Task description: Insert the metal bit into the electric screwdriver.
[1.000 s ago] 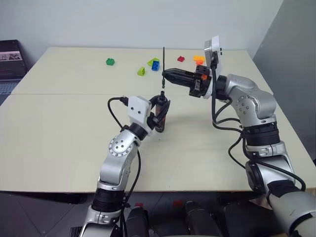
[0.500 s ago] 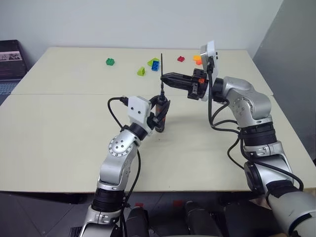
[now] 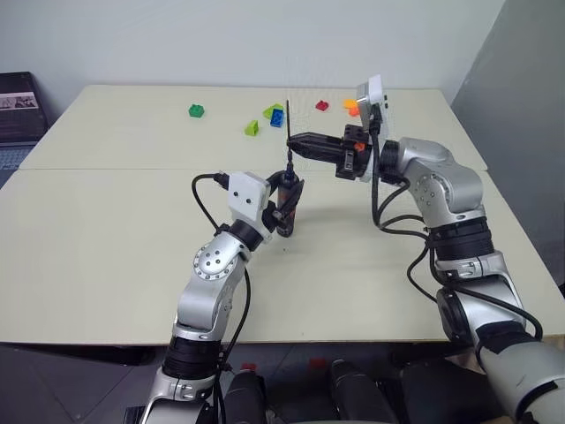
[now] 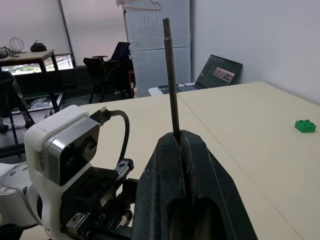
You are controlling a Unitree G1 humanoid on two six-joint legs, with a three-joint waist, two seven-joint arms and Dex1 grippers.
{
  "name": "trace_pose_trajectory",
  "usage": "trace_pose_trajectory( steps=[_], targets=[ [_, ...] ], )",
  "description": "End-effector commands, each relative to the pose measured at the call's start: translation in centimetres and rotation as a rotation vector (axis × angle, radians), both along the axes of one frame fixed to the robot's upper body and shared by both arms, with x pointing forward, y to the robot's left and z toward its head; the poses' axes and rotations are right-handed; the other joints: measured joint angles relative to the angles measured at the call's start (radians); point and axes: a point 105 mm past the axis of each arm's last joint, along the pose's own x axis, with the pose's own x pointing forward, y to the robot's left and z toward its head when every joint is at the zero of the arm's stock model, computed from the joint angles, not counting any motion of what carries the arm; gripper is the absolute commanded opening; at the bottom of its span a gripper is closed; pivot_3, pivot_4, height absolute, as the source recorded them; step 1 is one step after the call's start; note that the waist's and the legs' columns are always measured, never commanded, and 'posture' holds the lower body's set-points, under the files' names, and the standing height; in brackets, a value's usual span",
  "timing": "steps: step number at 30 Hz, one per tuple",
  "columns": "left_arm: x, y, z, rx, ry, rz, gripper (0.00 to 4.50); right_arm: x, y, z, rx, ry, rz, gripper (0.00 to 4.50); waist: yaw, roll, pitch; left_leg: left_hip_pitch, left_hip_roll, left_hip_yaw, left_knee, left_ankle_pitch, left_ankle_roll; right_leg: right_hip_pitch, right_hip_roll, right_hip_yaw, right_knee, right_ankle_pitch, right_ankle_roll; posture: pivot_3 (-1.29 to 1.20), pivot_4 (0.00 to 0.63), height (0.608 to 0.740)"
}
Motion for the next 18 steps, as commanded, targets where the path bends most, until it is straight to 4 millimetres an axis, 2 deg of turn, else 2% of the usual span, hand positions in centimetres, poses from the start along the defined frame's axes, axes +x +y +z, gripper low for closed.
trace_pose_trajectory(
  steps=[1, 9, 18],
  targets=[
    [-0.33, -0.09, 0.76, -0.002, -0.033, -0.011, 1.64, -0.18, 0.27, 0.48, -0.045, -0.041, 0.039, 0.0, 0.0, 0.0, 0.0, 0.0, 0.0, 0.0, 0.0, 0.0, 0.0, 0.0, 0.0, 0.0, 0.0, 0.0, 0.0, 0.0, 0.15, 0.74],
    [-0.31, -0.06, 0.92, -0.003, -0.036, -0.015, 1.64, 0.09, -0.09, 0.05, -0.12, -0.017, 0.111, 0.0, 0.0, 0.0, 0.0, 0.0, 0.0, 0.0, 0.0, 0.0, 0.0, 0.0, 0.0, 0.0, 0.0, 0.0, 0.0, 0.0, 0.15, 0.74],
    [-0.47, 0.37, 1.22, -0.031, -0.036, -0.015, 1.64, 0.32, -0.49, 0.73, -0.089, 0.003, 0.124, 0.0, 0.0, 0.0, 0.0, 0.0, 0.0, 0.0, 0.0, 0.0, 0.0, 0.0, 0.0, 0.0, 0.0, 0.0, 0.0, 0.0, 0.15, 0.74]
  ],
)
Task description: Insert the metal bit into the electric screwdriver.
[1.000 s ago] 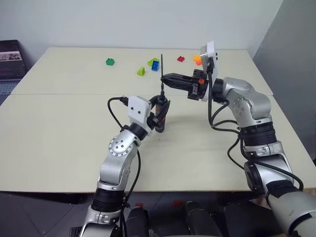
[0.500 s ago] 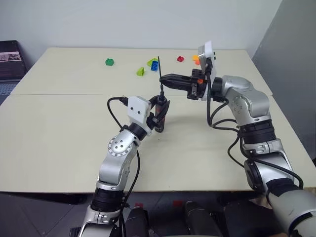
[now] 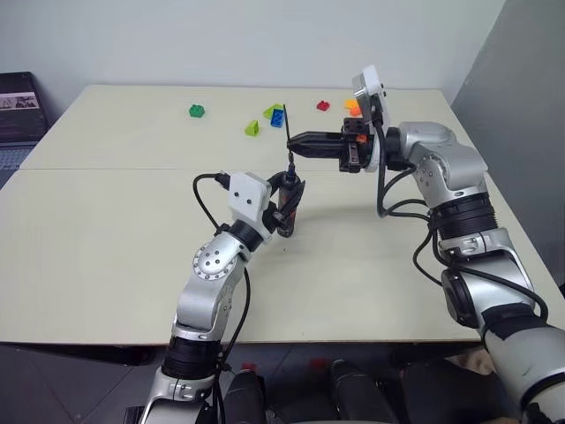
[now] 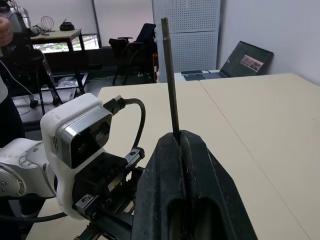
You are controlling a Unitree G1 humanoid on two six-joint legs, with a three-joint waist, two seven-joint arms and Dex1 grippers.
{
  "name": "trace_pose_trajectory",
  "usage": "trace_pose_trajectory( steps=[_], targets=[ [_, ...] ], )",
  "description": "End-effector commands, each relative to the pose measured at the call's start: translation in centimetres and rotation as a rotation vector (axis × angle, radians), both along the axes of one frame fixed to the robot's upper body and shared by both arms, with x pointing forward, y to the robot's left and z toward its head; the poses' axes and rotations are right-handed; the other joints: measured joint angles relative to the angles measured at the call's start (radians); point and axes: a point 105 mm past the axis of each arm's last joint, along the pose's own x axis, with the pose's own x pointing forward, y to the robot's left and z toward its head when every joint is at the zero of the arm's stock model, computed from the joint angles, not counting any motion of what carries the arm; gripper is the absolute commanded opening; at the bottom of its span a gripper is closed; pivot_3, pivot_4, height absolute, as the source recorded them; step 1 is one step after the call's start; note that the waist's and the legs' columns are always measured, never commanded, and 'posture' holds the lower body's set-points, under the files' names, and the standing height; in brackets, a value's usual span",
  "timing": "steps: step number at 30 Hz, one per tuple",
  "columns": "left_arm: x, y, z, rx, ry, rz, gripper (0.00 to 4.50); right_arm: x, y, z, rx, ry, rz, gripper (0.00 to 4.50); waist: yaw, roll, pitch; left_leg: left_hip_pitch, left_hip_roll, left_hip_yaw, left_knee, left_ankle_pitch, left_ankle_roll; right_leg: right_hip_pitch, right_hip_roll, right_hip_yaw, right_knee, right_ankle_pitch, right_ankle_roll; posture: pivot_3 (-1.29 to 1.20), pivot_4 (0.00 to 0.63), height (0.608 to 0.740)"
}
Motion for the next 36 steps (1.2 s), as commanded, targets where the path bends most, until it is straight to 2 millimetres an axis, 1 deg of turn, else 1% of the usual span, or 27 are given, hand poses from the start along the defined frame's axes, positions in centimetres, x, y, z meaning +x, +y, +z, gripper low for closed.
trace_pose_trajectory(
  steps=[1, 4, 10, 12, 15, 17, 19, 24, 30, 36],
  targets=[
    [-0.4, 0.4, 1.3, -0.039, -0.037, -0.004, 1.64, -0.2, -0.2, 0.4, 0.002, -0.004, 0.018, 0.0, 0.0, 0.0, 0.0, 0.0, 0.0, 0.0, 0.0, 0.0, 0.0, 0.0, 0.0, 0.0, 0.0, 0.0, 0.0, 0.0, 0.15, 0.74],
    [-0.7, 0.2, 1.5, -0.034, -0.042, -0.038, 1.64, -0.3, -0.1, 0.8, 0.028, 0.003, 0.022, 0.0, 0.0, 0.0, 0.0, 0.0, 0.0, 0.0, 0.0, 0.0, 0.0, 0.0, 0.0, 0.0, 0.0, 0.0, 0.0, 0.0, 0.15, 0.74],
    [-1.5, -0.1, 2.3, 0.021, -0.074, -0.104, 1.64, -1.2, -0.3, 3.7, 0.131, 0.001, 0.045, 0.0, 0.0, 0.0, 0.0, -0.001, 0.0, 0.0, 0.0, 0.0, 0.0, 0.0, 0.0, 0.0, 0.0, 0.0, 0.0, 0.0, 0.15, 0.74],
    [-2.0, -0.5, 2.8, 0.036, -0.088, -0.129, 1.64, -1.5, -0.5, 4.7, 0.161, -0.006, 0.048, 0.0, 0.0, 0.0, 0.0, -0.001, 0.0, 0.0, 0.0, 0.0, 0.0, -0.001, 0.0, 0.0, 0.0, 0.0, 0.0, 0.0, 0.15, 0.74],
    [-2.8, -1.1, 3.3, 0.041, -0.097, -0.156, 1.64, -2.3, -0.9, 5.7, 0.185, -0.021, 0.057, 0.0, 0.0, 0.0, 0.0, -0.002, 0.0, 0.0, 0.0, 0.0, 0.0, -0.001, 0.0, 0.0, -0.001, 0.0, 0.0, 0.0, 0.15, 0.74],
    [-2.9, -1.1, 3.2, 0.035, -0.09, -0.153, 1.64, -2.6, -1.1, 6.0, 0.189, -0.026, 0.055, 0.0, 0.0, 0.0, 0.0, -0.003, 0.0, 0.0, 0.0, 0.0, 0.0, -0.002, 0.0, 0.0, -0.001, 0.0, 0.0, 0.0, 0.15, 0.74],
    [-2.8, -1.1, 2.9, 0.024, -0.074, -0.147, 1.64, -2.8, -1.3, 5.8, 0.179, -0.028, 0.049, 0.0, 0.0, 0.0, 0.0, -0.003, 0.0, 0.0, 0.0, 0.0, 0.0, -0.002, 0.0, -0.001, -0.001, 0.0, 0.0, 0.0, 0.15, 0.74],
    [-2.4, -0.9, 2.3, 0.002, -0.045, -0.134, 1.64, -3.2, -1.7, 4.1, 0.114, -0.024, 0.036, 0.0, 0.0, 0.0, 0.0, -0.003, 0.0, -0.001, 0.0, 0.0, 0.0, -0.002, 0.0, -0.001, 0.0, 0.0, 0.0, 0.0, 0.15, 0.74],
    [-2.0, -0.3, 1.0, 0.022, -0.014, -0.125, 1.64, -3.0, -2.1, 2.6, 0.062, -0.021, 0.009, 0.0, 0.0, 0.0, 0.0, -0.002, 0.0, 0.0, 0.0, 0.0, 0.0, -0.002, 0.0, -0.001, 0.0, 0.0, 0.0, 0.0, 0.15, 0.74],
    [-1.9, -0.1, 0.2, 0.04, -0.001, -0.128, 1.64, -2.9, -1.9, 1.9, 0.051, -0.009, 0.005, 0.0, 0.0, 0.0, 0.0, -0.002, 0.0, 0.0, 0.0, 0.0, 0.0, -0.002, 0.0, -0.001, 0.0, 0.0, 0.0, 0.0, 0.15, 0.74]
  ],
)
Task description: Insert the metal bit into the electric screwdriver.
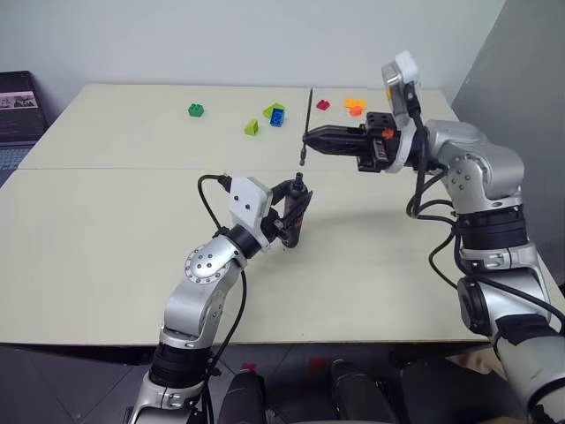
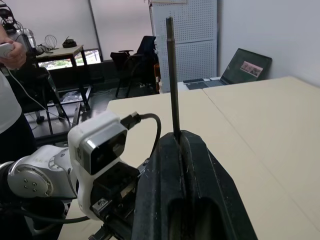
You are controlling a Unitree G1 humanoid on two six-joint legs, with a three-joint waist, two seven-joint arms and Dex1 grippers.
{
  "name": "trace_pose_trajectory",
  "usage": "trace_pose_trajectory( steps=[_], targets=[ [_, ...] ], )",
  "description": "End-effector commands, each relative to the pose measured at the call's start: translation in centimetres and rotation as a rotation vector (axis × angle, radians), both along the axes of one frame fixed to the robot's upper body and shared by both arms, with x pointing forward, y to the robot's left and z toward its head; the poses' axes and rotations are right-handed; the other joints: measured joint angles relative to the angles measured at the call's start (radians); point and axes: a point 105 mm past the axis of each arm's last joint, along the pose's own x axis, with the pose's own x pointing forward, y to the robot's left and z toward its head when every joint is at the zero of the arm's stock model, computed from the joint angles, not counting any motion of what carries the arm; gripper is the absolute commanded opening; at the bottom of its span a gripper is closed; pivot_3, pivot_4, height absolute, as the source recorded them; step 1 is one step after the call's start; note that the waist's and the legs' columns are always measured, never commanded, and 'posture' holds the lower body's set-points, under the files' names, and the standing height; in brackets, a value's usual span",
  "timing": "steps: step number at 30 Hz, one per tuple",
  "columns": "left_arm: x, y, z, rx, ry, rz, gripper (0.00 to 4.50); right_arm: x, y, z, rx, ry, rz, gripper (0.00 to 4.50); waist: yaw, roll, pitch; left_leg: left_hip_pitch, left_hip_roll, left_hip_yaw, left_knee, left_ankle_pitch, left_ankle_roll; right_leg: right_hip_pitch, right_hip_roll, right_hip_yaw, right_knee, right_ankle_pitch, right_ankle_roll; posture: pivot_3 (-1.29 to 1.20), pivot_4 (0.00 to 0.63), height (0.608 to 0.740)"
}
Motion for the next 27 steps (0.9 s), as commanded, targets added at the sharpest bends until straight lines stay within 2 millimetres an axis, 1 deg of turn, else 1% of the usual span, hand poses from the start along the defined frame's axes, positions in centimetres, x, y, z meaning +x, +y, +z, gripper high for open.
trace_pose_trajectory(
  steps=[1, 8, 19, 27],
  targets=[
    [-0.2, 0.5, -0.1, 0.007, -0.023, 0.004, 1.64, -0.6, 0.2, 1.0, 0.008, -0.06, 0.018, 0.0, 0.0, 0.0, 0.0, 0.0, 0.0, 0.0, 0.0, 0.0, 0.0, 0.0, 0.0, 0.0, 0.0, 0.0, 0.0, 0.0, 0.15, 0.74],
    [-0.3, 0.8, -0.5, 0.015, -0.02, 0.012, 1.64, -0.4, 0.3, 0.6, 0.005, -0.051, 0.019, 0.0, 0.0, 0.0, 0.0, 0.0, 0.0, 0.0, 0.0, 0.0, 0.0, 0.0, 0.0, 0.0, 0.0, 0.0, 0.0, 0.0, 0.15, 0.74],
    [-0.1, 0.9, -0.5, 0.015, -0.021, 0.02, 1.64, -0.4, 0.6, 0.0, -0.004, -0.038, 0.032, 0.0, 0.0, 0.0, 0.0, 0.0, 0.0, 0.0, 0.0, 0.0, 0.0, 0.0, 0.0, 0.0, 0.001, 0.0, 0.0, 0.0, 0.15, 0.74],
    [-0.1, 0.9, -0.3, 0.014, -0.026, 0.02, 1.64, -0.5, 0.7, -0.1, -0.012, -0.038, 0.039, 0.0, 0.0, 0.0, 0.0, 0.0, 0.0, 0.0, 0.0, 0.0, 0.0, 0.0, 0.0, 0.0, 0.001, 0.0, 0.0, 0.0, 0.15, 0.74]
  ],
)
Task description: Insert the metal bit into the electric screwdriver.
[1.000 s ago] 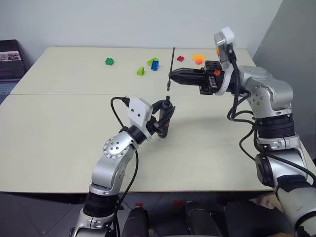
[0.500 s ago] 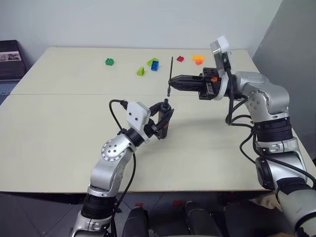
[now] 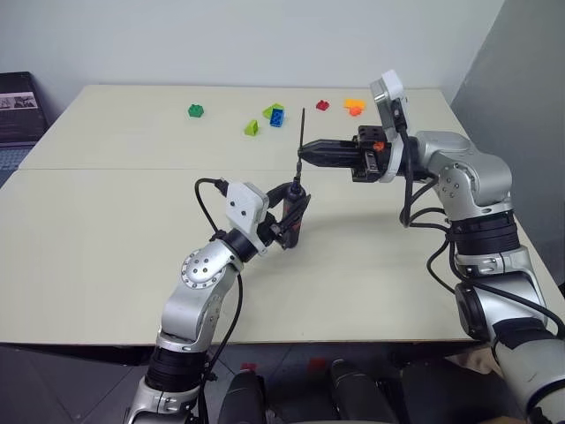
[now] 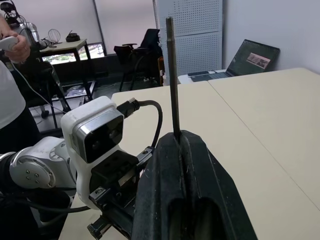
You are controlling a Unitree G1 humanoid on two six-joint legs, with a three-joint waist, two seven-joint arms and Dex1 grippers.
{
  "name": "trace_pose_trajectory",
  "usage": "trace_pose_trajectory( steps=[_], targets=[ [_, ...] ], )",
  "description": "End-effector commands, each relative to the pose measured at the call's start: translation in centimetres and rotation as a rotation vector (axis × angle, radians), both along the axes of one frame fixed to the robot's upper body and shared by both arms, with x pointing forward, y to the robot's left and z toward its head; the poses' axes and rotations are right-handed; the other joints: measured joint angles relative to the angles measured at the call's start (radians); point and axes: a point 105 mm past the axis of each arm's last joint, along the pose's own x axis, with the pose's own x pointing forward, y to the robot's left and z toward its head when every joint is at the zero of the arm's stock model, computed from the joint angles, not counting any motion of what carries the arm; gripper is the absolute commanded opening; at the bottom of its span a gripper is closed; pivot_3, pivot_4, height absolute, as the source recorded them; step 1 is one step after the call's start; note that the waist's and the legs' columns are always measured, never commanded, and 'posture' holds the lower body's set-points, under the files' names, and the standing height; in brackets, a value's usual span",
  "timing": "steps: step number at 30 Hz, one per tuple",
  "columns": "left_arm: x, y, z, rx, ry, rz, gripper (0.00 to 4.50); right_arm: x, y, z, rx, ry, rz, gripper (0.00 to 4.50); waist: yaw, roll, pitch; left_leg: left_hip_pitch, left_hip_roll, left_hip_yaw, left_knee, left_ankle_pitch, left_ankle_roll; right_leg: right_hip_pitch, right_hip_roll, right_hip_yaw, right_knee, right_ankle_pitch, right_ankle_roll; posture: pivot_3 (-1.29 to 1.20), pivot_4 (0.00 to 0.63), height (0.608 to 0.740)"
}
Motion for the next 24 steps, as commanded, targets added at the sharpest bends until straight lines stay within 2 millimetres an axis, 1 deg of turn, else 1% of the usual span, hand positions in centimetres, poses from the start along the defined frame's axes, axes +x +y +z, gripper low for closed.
trace_pose_trajectory(
  steps=[1, 14, 20, 24],
  targets=[
    [0.29, 0.55, 0.02, 0.007, -0.005, 0.026, 1.64, -0.46, 0.11, 0.59, 0.004, -0.038, 0.019, 0.0, 0.0, 0.0, 0.0, 0.0, 0.0, 0.0, 0.0, 0.0, 0.0, 0.0, 0.0, 0.0, 0.0, 0.0, 0.0, 0.0, 0.15, 0.74],
    [0.25, 0.58, 0.07, 0.012, -0.007, 0.024, 1.64, -0.38, 0.42, 0.42, 0.001, -0.043, 0.023, 0.0, 0.0, 0.0, 0.0, 0.0, 0.0, 0.0, 0.0, 0.0, 0.0, 0.0, 0.0, 0.0, 0.0, 0.0, 0.0, 0.0, 0.15, 0.74],
    [0.25, 0.6, 0.1, 0.012, -0.009, 0.023, 1.64, -0.2, 0.44, 0.05, -0.013, -0.047, 0.018, 0.0, 0.0, 0.0, 0.0, 0.0, 0.0, 0.0, 0.0, 0.0, 0.0, 0.0, 0.0, 0.0, 0.001, 0.0, 0.0, 0.0, 0.15, 0.74],
    [0.31, 0.71, 0.09, 0.014, -0.009, 0.027, 1.64, -0.1, 0.37, 0.37, -0.002, -0.051, 0.017, 0.0, 0.0, 0.0, 0.0, 0.001, 0.0, 0.0, 0.0, 0.0, 0.0, 0.0, 0.0, 0.0, 0.001, 0.0, 0.0, 0.0, 0.15, 0.74]
  ],
)
